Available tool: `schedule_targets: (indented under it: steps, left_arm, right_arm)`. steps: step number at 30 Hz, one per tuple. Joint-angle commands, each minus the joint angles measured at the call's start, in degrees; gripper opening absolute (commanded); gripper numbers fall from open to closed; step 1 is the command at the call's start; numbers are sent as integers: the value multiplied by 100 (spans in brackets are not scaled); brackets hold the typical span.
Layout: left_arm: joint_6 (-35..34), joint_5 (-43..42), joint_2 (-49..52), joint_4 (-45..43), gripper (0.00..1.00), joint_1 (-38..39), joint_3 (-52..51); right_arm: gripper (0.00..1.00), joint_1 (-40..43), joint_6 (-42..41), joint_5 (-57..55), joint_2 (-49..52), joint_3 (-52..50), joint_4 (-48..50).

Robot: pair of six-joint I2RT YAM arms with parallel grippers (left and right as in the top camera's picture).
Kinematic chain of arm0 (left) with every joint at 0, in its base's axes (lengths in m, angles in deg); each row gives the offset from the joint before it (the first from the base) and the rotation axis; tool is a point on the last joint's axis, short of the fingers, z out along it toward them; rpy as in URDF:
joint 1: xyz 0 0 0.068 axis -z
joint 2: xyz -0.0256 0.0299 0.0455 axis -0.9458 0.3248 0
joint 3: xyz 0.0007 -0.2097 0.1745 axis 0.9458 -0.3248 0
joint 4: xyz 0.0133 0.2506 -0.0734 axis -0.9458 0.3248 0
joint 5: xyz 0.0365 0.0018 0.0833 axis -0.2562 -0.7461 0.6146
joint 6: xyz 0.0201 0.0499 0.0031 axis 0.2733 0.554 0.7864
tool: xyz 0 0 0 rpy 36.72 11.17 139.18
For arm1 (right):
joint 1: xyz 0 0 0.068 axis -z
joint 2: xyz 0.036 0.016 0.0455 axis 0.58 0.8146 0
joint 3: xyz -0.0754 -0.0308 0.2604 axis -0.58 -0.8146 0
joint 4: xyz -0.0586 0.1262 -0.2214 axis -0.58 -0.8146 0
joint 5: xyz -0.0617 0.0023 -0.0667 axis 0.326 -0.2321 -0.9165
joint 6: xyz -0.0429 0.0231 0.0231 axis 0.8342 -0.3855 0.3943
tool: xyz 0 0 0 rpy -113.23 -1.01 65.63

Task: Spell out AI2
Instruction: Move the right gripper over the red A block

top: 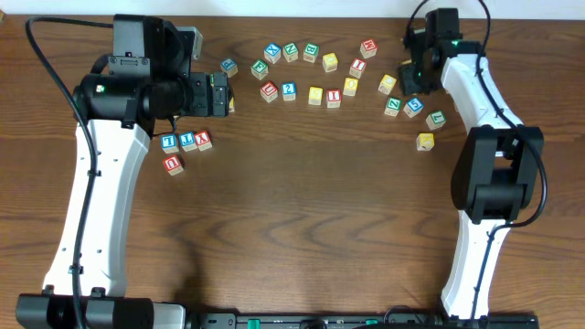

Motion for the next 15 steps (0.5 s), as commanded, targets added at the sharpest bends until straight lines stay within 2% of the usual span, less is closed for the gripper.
schedule_targets:
  steps: [1,15]
  left_arm:
    - [-90,-7,96,20,99,-22,127]
    - [-92,-4,96,22,99,-22,127]
  right_arm:
    - [52,7,-245,-155,-24,-181,74]
    - [51,17,-409,-179,-24,-625,693]
